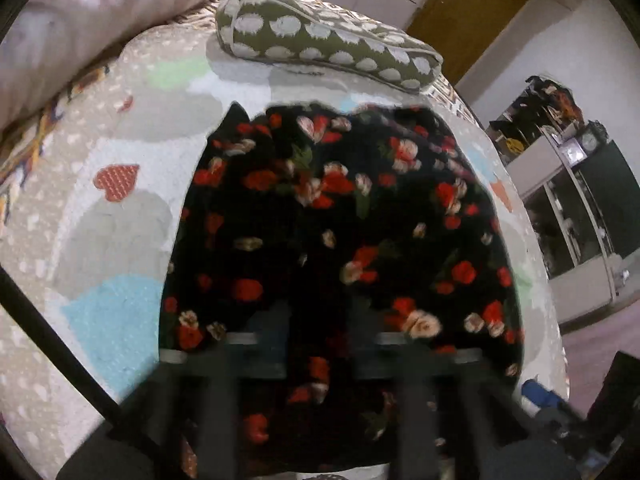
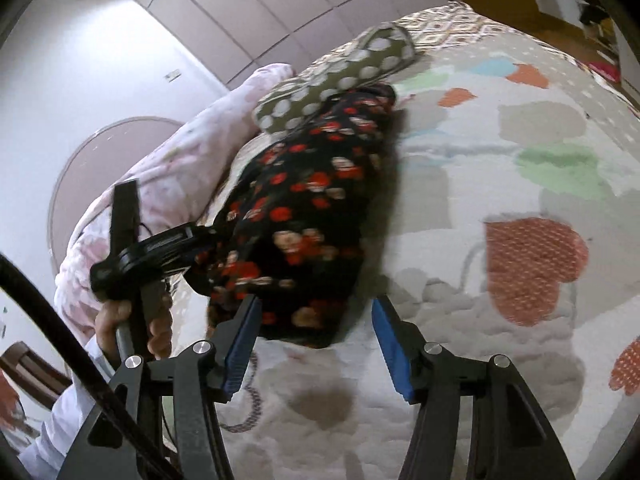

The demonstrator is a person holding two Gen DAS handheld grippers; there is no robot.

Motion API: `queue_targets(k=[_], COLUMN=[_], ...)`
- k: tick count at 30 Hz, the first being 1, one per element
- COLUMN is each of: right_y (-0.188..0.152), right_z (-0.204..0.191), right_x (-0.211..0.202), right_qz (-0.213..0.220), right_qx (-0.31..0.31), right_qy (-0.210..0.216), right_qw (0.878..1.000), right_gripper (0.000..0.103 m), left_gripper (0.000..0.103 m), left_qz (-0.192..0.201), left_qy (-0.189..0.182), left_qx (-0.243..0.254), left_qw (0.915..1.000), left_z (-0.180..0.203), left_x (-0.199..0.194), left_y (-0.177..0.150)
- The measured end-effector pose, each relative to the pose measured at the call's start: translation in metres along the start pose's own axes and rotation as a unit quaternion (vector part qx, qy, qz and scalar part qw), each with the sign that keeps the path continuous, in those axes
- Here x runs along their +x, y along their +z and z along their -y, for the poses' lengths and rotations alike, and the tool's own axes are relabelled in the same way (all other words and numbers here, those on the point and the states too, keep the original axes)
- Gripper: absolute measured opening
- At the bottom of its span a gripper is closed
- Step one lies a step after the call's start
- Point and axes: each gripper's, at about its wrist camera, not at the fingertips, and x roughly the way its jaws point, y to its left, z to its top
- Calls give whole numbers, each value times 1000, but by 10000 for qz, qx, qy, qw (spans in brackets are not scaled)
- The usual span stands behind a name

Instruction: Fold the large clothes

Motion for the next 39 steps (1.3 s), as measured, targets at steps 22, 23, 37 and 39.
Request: queue_targets(k=[22, 23, 37, 39], right_y=[79, 85, 94, 96], right_z=[40, 38, 74, 73], right_x=[157, 151, 100, 87], right_qz=[-652, -606, -190, -55], right_qx=[2019, 2007, 1479, 1487], right_qy=[1988, 2053, 877, 684], right_qw=[9568, 9560, 9849, 9865], right_gripper=[68, 58, 73, 72], left_gripper=[13, 12, 38, 47], left_qz=[652, 657, 640, 703], left_qy=[23, 43, 361, 519], left_qx=[-483, -522, 61, 26], left_qw=[9967, 9965, 9973, 9962], left_z=[-64, -57, -3, -5], left_x=[-9, -12, 7, -12], left_y=[-37, -34, -36, -41])
